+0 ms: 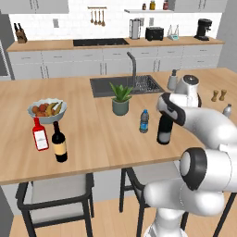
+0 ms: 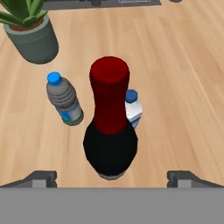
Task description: Move the plastic bottles in the middle to the plastics group, and the glass bottles in the middle to the glass group.
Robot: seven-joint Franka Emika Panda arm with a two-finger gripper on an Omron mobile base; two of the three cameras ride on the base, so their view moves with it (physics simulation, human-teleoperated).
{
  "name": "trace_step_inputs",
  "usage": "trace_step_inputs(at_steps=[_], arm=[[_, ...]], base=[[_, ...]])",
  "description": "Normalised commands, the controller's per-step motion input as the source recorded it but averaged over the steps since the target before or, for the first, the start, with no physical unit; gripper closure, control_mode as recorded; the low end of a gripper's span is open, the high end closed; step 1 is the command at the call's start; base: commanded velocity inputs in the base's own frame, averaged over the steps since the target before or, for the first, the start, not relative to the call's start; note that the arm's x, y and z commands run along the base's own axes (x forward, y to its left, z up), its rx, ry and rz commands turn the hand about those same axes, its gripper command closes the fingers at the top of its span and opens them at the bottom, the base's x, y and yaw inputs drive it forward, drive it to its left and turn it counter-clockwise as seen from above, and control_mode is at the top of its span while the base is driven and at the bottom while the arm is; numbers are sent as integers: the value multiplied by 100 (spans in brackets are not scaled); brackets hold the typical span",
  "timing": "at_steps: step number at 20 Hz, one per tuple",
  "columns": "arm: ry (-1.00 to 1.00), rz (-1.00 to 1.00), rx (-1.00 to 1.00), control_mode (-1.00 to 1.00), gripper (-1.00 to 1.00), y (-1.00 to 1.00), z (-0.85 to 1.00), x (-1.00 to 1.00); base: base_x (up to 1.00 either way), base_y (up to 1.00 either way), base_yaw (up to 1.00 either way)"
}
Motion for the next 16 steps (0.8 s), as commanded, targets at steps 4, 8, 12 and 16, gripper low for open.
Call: trace_step_inputs(at_steps=[4,8,12,16], arm=[[0,0,0,-100,-100,0,-26,8],[0,0,0,-100,-100,0,-22,4],[0,0,0,-100,-100,0,-14,10],[0,0,0,-100,-100,0,-17,17]], base=[[0,0,0],[0,0,0],[0,0,0],[0,0,0]])
